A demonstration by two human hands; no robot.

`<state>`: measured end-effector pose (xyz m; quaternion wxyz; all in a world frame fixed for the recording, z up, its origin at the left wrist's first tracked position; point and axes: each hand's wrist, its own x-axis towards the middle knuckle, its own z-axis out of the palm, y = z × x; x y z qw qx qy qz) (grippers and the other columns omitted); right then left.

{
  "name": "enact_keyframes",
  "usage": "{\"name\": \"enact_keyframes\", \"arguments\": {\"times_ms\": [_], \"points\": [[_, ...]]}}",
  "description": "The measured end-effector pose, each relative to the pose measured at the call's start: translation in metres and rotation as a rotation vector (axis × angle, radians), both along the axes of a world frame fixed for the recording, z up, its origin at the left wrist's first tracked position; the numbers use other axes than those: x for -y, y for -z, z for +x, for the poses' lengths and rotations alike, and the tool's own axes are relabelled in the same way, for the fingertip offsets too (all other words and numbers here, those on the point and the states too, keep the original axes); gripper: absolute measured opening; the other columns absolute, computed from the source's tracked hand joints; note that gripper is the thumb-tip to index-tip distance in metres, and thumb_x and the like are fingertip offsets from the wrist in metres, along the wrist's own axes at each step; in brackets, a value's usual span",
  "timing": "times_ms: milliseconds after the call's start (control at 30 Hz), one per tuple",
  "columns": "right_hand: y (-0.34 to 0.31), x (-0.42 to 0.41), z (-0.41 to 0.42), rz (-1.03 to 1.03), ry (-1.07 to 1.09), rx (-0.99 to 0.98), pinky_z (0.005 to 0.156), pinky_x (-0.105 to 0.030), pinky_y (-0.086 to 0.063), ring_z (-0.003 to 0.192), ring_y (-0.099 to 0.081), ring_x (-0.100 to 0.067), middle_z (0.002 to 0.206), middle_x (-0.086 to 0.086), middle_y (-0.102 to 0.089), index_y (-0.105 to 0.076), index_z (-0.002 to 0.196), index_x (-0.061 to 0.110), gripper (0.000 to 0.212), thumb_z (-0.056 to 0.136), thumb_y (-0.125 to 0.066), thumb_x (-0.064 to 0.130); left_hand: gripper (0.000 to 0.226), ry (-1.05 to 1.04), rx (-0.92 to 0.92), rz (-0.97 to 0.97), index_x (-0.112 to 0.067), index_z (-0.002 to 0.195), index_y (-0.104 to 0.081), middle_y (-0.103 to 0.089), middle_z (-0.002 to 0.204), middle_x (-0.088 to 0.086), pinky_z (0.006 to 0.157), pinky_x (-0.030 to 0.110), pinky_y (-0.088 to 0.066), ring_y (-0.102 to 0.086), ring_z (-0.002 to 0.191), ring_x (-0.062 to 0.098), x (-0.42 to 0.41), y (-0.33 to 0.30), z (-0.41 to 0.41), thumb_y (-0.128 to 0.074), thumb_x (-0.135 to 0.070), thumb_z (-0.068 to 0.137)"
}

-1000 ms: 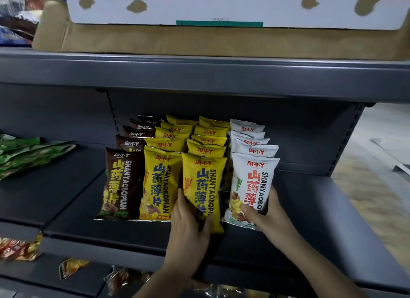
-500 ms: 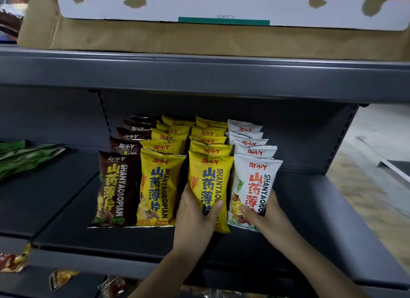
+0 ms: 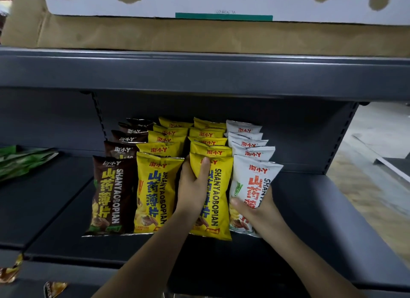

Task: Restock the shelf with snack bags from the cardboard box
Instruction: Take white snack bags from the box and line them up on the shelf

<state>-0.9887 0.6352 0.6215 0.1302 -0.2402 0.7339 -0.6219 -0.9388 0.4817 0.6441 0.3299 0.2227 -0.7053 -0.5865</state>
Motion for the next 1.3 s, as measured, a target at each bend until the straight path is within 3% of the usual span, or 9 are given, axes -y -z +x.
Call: {"name": "enact_keyframes", "arguments": {"times_ms": [167, 367, 500, 667, 833, 967, 1033, 1133, 1300], "points": [[0.004, 0.007, -0.001, -0.001, 0.077, -0.022, 0.08, -0.021, -0.048, 0.106, -0.058, -0.008, 0.116, 0.004, -0.058, -0.036, 0.123, 0.03, 0.067, 0.073, -0.08, 0.024, 0.056, -0.097, -0.025, -0.238, -0.028, 0.138, -0.034, -0.05, 0.132, -0.01, 0.097, 0.023, -0.035, -0.046, 0.124, 0.009, -0.009, 0.005, 0.008, -0.038, -0.058, 0.09], [-0.007, -0.008, 0.0, 0.006, 0.056, -0.052, 0.07, -0.014, -0.046, 0.097, -0.06, 0.002, 0.112, 0.009, -0.061, -0.037, 0.124, 0.029, 0.057, 0.081, -0.072, 0.025, 0.128, -0.069, 0.249, -0.622, -0.017, 0.149, 0.006, -0.023, 0.152, 0.003, 0.111, 0.039, -0.03, -0.024, 0.141, 0.018, -0.034, 0.037, 0.054, -0.035, -0.093, 0.055], [-0.009, -0.011, -0.001, -0.032, 0.085, -0.137, 0.078, -0.013, -0.047, 0.099, -0.06, 0.008, 0.115, 0.013, -0.061, -0.044, 0.12, 0.039, 0.038, 0.087, -0.063, 0.031, 0.114, -0.083, 0.221, -0.694, -0.017, 0.148, 0.008, -0.027, 0.148, 0.005, 0.107, 0.037, -0.038, -0.028, 0.139, 0.021, -0.026, 0.037, 0.049, -0.059, -0.066, 0.07], [-0.009, -0.006, -0.004, 0.015, 0.095, -0.183, 0.093, -0.033, -0.048, 0.111, -0.058, -0.01, 0.12, 0.006, -0.058, -0.045, 0.109, 0.051, 0.027, 0.085, -0.058, 0.052, 0.094, -0.23, 0.105, -0.786, -0.015, 0.145, -0.006, -0.036, 0.143, 0.018, 0.099, 0.034, -0.043, -0.038, 0.133, 0.03, -0.022, 0.034, 0.034, -0.032, -0.076, 0.078], [-0.011, -0.018, 0.014, 0.012, 0.079, -0.175, 0.075, -0.007, -0.045, 0.104, -0.058, 0.005, 0.116, 0.011, -0.059, -0.049, 0.109, 0.039, 0.028, 0.088, -0.063, 0.028, 0.102, -0.284, 0.278, -0.789, -0.002, 0.145, -0.01, -0.049, 0.13, 0.02, 0.085, 0.033, -0.054, -0.054, 0.12, 0.032, -0.023, 0.044, 0.045, -0.016, -0.08, 0.08], [0.009, -0.031, 0.047, 0.058, 0.362, -0.499, 0.103, -0.013, -0.03, 0.125, -0.041, -0.012, 0.131, -0.003, -0.043, -0.041, 0.134, 0.014, 0.047, 0.091, -0.059, 0.015, 0.104, -0.272, 0.376, -0.8, 0.005, 0.143, -0.012, -0.052, 0.127, 0.023, 0.086, 0.033, -0.053, -0.057, 0.117, 0.032, -0.028, 0.052, 0.057, -0.01, -0.079, 0.081], [0.01, -0.03, 0.067, 0.112, 0.27, -0.75, 0.101, -0.005, -0.026, 0.118, -0.042, -0.006, 0.123, 0.003, -0.045, -0.048, 0.124, 0.018, 0.036, 0.088, -0.051, 0.02, 0.097, -0.247, 0.38, -0.839, 0.005, 0.142, -0.015, -0.05, 0.129, 0.023, 0.09, 0.035, -0.051, -0.054, 0.12, 0.033, -0.032, 0.057, 0.068, -0.017, -0.073, 0.085], [0.008, -0.014, 0.077, 0.325, 0.05, -0.996, 0.1, -0.012, -0.033, 0.113, -0.048, -0.007, 0.118, 0.006, -0.052, -0.056, 0.113, 0.022, 0.03, 0.083, -0.053, 0.021, 0.069, -0.236, 0.272, -0.971, 0.002, 0.138, -0.028, -0.048, 0.126, 0.019, 0.093, 0.037, -0.047, -0.052, 0.115, 0.032, -0.028, 0.057, 0.09, -0.041, -0.044, 0.089], [0.001, 0.022, 0.072, 0.63, -0.025, -1.21, 0.104, -0.036, -0.043, 0.125, -0.047, -0.022, 0.138, -0.004, -0.048, -0.053, 0.127, 0.021, 0.064, 0.069, -0.078, 0.032, 0.067, -0.353, 0.313, -1.039, -0.002, 0.141, -0.03, -0.039, 0.139, 0.023, 0.103, 0.044, -0.035, -0.042, 0.125, 0.037, 0.015, 0.05, 0.109, -0.047, -0.035, 0.085]]}}
